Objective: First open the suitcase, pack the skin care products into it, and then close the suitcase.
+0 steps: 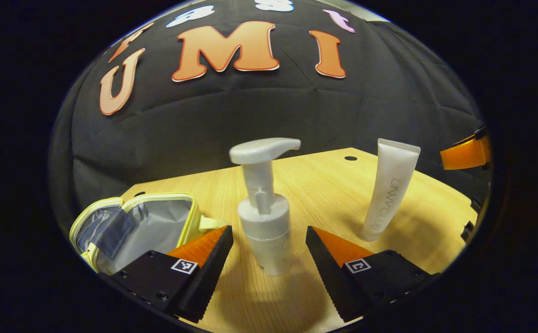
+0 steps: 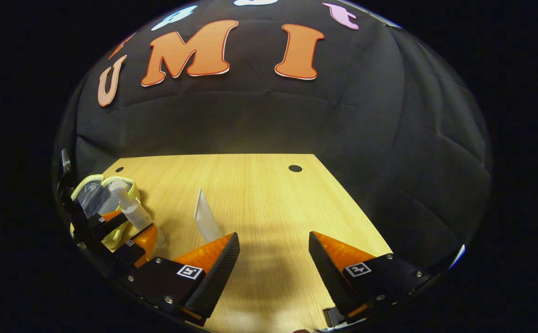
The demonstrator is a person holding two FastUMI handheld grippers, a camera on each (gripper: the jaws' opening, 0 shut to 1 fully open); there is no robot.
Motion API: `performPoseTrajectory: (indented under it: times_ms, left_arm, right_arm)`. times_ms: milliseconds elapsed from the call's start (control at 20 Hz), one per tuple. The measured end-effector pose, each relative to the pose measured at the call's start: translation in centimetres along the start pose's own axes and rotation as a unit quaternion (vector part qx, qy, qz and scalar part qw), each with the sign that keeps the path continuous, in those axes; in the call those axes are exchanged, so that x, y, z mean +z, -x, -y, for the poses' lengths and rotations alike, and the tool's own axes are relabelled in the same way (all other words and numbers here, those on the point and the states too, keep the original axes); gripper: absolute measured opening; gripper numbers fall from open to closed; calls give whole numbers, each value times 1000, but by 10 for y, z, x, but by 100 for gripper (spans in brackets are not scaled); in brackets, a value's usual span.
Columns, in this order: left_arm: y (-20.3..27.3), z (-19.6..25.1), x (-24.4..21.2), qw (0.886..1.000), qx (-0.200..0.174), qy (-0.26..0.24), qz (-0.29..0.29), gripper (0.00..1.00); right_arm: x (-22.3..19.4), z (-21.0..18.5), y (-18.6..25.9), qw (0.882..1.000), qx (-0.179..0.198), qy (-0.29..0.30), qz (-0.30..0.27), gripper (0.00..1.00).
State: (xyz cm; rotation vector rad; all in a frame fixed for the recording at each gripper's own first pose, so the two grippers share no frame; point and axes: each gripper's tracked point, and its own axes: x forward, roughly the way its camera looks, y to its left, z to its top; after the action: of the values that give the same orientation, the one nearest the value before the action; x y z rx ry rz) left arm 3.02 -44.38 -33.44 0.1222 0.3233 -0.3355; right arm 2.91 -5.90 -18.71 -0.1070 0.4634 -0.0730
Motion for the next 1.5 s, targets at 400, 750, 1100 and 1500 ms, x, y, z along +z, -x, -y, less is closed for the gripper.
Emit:
performPoseTrajectory:
  times_ms: [400,750,1100,1500]
  left_arm:
    - [-14,15,-3,1000,-4,31,-3,100]
    - [-23,8,-6,999,-4,41,-16,62]
    - [-11,31,-5,992,-71,76,-68,58]
    - [47,9,27,987,-100,92,-86,57]
  right_arm:
    - [-4,9,0,1000,-4,-2,-8,96]
    - [-10,4,5,1000,4,-1,-12,96]
    - [-11,-35,9,998,58,-9,-9,96]
    - [-25,-79,-21,995,99,0,-31,96]
